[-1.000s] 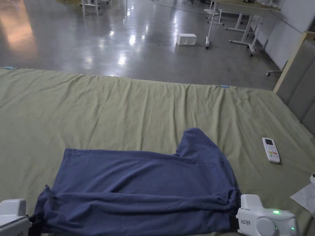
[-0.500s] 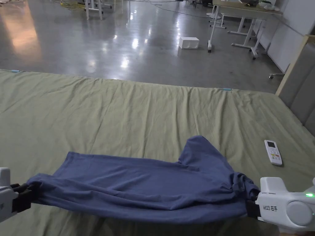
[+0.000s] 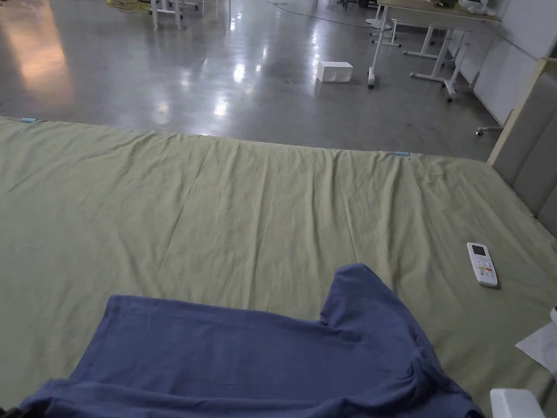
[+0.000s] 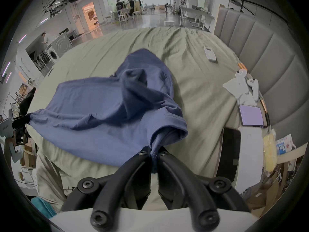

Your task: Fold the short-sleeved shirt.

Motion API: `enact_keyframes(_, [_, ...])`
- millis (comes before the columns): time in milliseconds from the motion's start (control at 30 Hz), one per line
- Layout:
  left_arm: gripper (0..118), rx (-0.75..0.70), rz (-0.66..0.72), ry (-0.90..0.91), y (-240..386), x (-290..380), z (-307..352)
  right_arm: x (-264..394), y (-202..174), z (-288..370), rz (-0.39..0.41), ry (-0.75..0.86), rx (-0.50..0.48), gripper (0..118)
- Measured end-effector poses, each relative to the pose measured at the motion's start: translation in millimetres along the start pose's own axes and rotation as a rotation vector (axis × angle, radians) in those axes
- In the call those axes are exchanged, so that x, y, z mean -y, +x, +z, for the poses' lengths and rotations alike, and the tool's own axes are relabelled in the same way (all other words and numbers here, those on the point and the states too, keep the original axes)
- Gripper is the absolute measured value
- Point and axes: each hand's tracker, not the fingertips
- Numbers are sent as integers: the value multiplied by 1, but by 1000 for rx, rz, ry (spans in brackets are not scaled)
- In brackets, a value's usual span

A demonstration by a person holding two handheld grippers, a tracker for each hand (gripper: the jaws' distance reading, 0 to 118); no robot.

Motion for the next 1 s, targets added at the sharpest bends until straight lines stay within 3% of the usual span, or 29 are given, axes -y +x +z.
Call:
enact_keyframes(267, [8,-64,-14,-106,-2,50,-39,52,-9,-54,-16,-66,46,6])
enact_keyframes(467, [8,-85,-18,-111,1,69,-58,63,-21,-69,35,-36,102,7])
enact_keyframes(533, [8,-93,-29,-103,3,67,-56,62,-27,-66,75,-19,152,23])
enact_keyframes(567, [8,-94,-31,-101,3,65,-54,59,-28,-61,102,-17,202,38])
enact_keyframes(600, [13,-95,-30,-101,3,64,-54,56,-30,-56,112,-5,242,62])
enact_keyframes(633, [22,-100,-29,-99,4,60,-51,52,-33,-49,122,14,273,76])
enact_keyframes(667, [36,-116,-28,-82,6,56,-49,47,-35,-41,121,52,285,82])
enact_keyframes(700, [54,-125,-26,-64,8,50,-46,41,-37,-33,118,101,288,83])
enact_keyframes(733, [62,-129,-26,-35,13,43,-42,33,-41,-23,112,162,288,83])
enact_keyframes(1000, [64,-77,-100,276,71,-24,-19,-26,-88,22,62,592,220,83])
